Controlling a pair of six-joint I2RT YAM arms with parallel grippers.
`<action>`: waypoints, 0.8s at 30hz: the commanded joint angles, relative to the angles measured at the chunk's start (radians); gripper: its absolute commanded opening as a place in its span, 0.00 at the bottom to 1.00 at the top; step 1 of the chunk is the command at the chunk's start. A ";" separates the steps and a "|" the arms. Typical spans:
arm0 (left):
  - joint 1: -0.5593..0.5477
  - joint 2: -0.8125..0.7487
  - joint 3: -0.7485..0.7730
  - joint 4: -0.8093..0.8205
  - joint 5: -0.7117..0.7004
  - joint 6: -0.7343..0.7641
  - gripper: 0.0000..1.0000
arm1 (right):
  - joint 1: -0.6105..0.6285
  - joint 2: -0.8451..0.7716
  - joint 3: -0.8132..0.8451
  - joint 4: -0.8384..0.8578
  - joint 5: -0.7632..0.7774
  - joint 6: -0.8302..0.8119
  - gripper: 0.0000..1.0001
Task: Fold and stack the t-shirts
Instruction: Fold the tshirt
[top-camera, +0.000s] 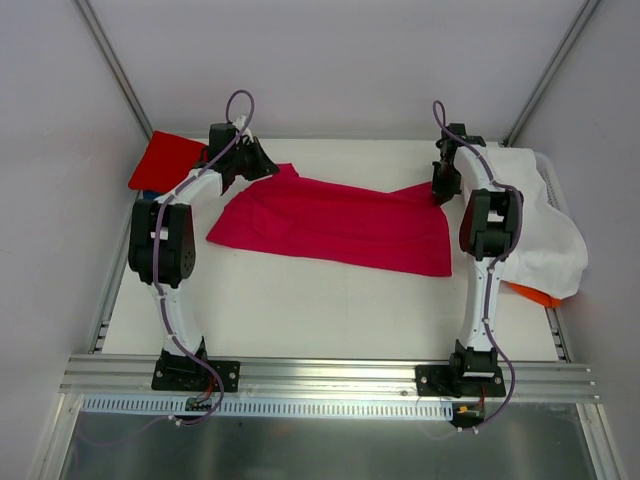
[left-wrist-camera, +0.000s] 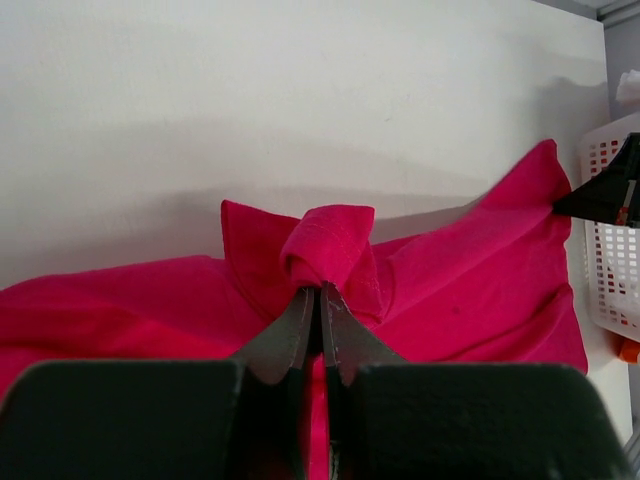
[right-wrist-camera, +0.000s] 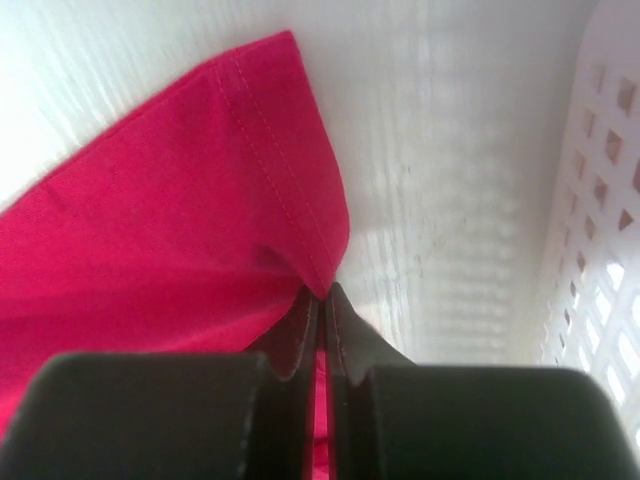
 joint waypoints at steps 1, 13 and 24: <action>-0.004 -0.105 -0.003 0.022 -0.027 0.045 0.00 | -0.046 -0.090 -0.061 -0.065 0.152 0.067 0.01; -0.004 -0.172 -0.060 0.021 -0.039 0.073 0.00 | 0.020 -0.242 -0.158 -0.055 0.218 0.067 0.00; -0.006 -0.237 -0.152 0.033 -0.062 0.099 0.00 | 0.075 -0.353 -0.277 -0.023 0.274 0.061 0.01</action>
